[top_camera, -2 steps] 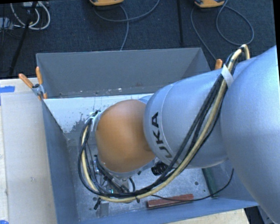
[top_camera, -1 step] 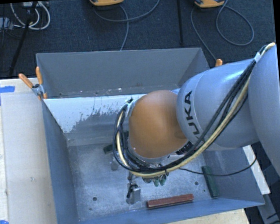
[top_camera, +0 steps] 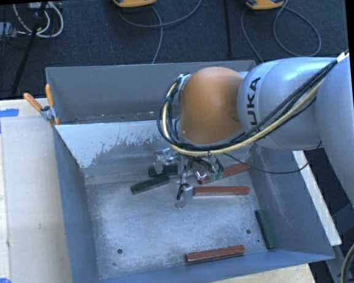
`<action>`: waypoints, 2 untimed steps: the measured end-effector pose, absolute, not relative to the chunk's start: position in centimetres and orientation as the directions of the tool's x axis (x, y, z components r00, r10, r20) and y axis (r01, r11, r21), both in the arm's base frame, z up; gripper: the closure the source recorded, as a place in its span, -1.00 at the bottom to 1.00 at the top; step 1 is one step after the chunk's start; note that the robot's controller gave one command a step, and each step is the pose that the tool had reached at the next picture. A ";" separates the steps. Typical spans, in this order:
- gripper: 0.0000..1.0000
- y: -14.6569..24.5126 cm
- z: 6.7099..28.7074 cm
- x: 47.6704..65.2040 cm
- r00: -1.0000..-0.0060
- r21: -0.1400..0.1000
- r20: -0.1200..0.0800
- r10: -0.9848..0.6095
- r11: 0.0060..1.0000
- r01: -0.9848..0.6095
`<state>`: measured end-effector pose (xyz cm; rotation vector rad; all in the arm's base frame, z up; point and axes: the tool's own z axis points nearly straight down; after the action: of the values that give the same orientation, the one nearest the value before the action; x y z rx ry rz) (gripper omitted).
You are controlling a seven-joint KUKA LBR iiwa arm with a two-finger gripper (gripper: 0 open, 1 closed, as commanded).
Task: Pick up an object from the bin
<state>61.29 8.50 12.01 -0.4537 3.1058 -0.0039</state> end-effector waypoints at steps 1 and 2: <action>-1.00 12.9 6.6 62.0 -0.956 0.003 0.002 -0.295 0.956 -0.295; 1.00 12.6 7.0 62.2 -0.958 0.001 -0.002 -0.288 0.958 -0.288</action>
Offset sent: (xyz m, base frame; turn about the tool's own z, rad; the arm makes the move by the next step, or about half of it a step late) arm 0.0083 0.0414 -0.0501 -0.0061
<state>62.19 12.63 7.03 -0.4564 3.1068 0.0020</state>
